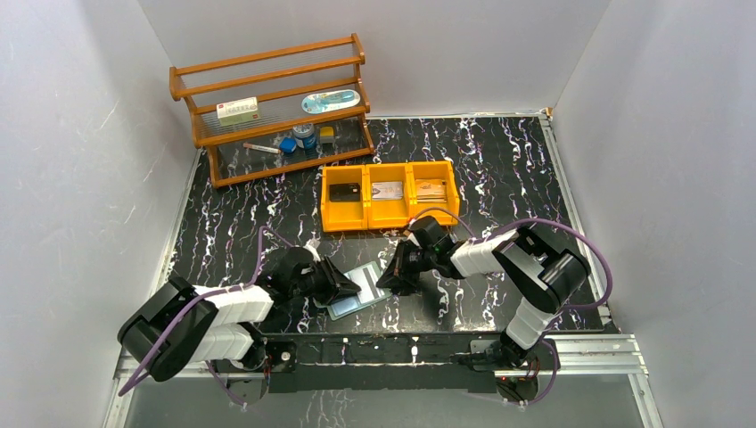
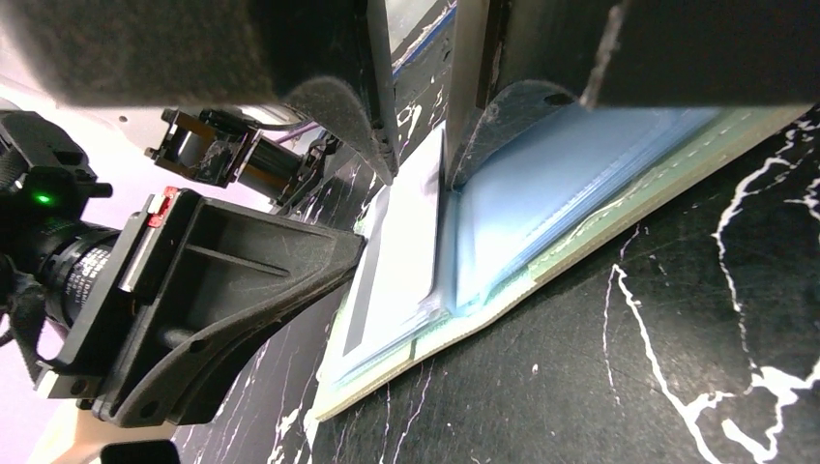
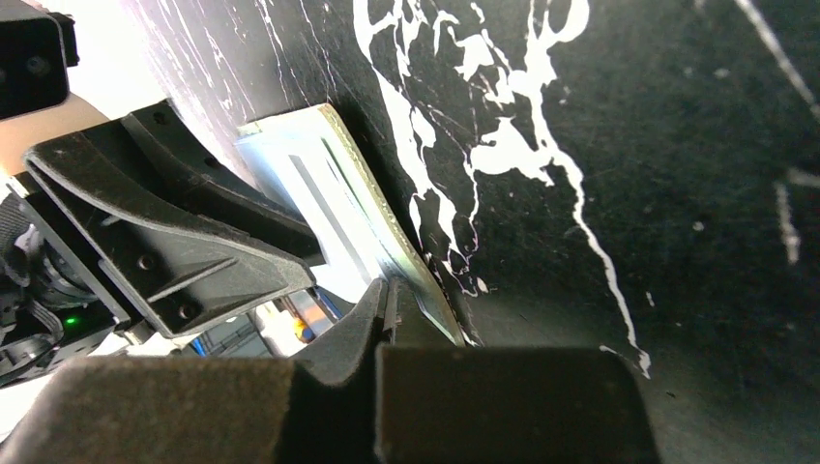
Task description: Take the credit cards out of the card holder
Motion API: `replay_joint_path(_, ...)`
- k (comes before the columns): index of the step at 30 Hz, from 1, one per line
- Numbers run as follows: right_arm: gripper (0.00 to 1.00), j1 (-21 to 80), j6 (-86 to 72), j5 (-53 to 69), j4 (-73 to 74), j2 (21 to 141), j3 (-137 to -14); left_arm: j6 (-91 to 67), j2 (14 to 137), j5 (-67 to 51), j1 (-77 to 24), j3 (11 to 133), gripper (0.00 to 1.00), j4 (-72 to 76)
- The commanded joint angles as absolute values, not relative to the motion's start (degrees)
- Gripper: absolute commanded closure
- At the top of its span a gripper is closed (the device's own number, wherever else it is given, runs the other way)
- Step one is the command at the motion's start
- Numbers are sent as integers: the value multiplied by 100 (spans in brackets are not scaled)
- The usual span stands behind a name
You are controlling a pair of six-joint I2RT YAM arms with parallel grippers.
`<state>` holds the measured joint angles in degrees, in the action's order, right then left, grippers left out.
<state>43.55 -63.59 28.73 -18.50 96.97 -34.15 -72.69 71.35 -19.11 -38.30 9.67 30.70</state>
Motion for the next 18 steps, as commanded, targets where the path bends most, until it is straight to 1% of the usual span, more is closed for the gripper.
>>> replay_joint_path(1, 100, 4614, -6719, 3132, -2185, 9925, -3156, -7450, 7084, -1805, -3911, 985, 78, 4083)
replay_joint_path(6, 100, 4618, -6745, 3125, -2186, 9820, -3135, -7360, 6864, -1716, -3909, 1049, 78, 4027)
replay_joint_path(11, 99, 4668, -6707, 3264, -2209, 9912, -3254, -7314, 7111, -1898, -3912, 1177, 80, 4158)
replay_joint_path(18, 98, 4689, -6721, 3149, -2202, 9940, -3270, -7225, 7176, -2048, -3912, 1196, 88, 4181)
